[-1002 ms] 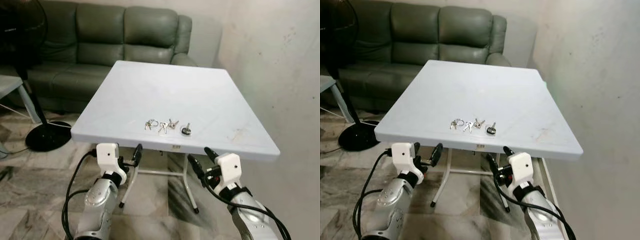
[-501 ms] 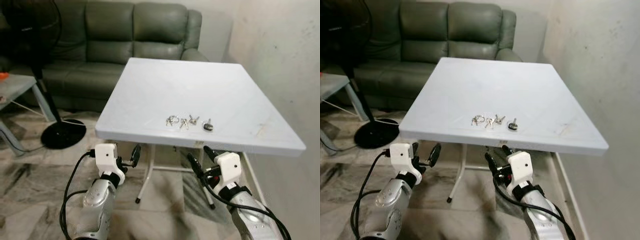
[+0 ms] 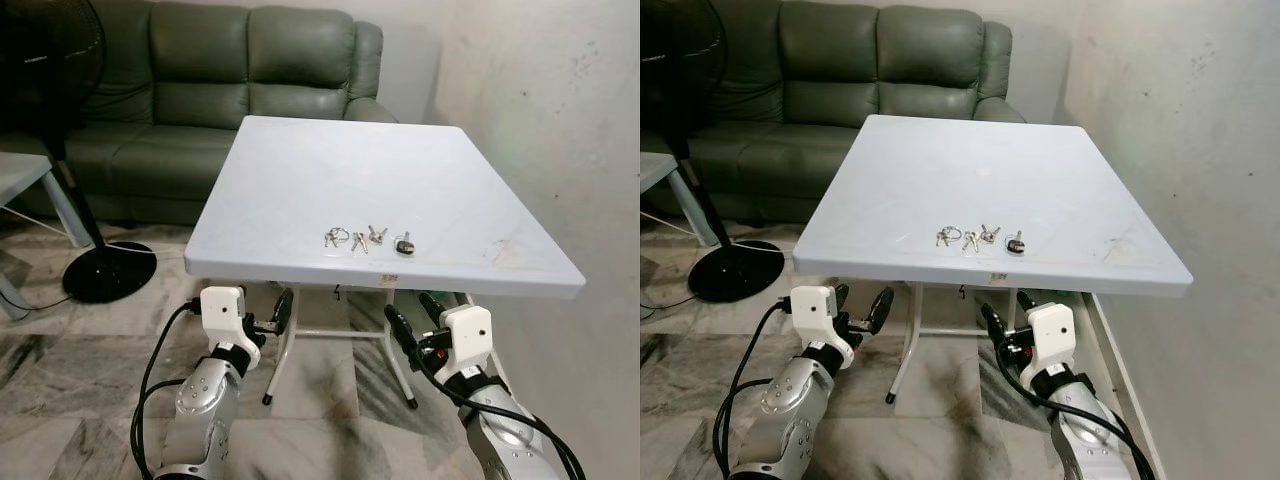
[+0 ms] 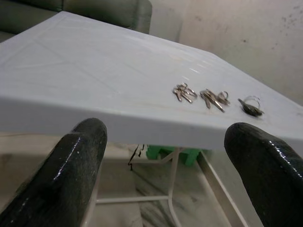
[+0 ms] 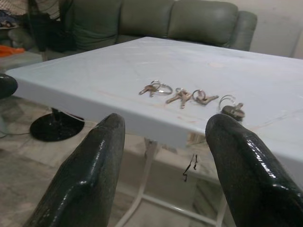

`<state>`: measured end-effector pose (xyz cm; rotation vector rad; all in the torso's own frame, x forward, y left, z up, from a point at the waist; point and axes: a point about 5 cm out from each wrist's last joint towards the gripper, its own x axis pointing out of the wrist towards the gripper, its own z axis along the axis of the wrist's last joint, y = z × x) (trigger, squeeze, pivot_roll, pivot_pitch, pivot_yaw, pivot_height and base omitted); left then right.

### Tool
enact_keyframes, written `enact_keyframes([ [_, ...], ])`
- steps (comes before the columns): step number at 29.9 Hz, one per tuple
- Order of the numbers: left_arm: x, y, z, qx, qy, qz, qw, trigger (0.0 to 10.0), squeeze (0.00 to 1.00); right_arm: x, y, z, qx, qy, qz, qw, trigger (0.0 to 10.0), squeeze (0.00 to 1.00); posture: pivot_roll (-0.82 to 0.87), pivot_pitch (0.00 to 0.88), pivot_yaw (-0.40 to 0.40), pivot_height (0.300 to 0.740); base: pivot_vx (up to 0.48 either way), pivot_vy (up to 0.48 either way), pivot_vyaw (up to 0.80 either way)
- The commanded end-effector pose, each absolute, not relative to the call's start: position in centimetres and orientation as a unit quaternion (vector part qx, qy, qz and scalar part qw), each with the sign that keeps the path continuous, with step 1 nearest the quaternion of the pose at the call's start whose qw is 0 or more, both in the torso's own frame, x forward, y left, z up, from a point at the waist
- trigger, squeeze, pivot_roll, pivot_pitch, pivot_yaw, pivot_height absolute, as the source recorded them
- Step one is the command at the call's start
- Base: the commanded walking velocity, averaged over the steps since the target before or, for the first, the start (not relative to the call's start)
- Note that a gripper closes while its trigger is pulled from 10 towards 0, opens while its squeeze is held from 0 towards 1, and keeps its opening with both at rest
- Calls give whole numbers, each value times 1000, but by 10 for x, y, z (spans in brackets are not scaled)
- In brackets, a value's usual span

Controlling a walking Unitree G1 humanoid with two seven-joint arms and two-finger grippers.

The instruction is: Hang keys on a hook

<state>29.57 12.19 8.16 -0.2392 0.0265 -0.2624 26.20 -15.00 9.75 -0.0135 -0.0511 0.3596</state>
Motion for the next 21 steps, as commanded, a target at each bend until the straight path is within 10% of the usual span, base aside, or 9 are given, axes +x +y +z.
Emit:
enact_keyframes([
  [1,297,121,85,-116,5,-133,984,10000,0,263,-152,102,-6,-33,175,984,10000,0,-44,0,-30,740,349,0,0],
  [21,299,121,87,-118,5,-135,984,10000,0,265,-150,103,-4,-35,174,984,10000,0,-41,0,-26,740,347,0,0],
])
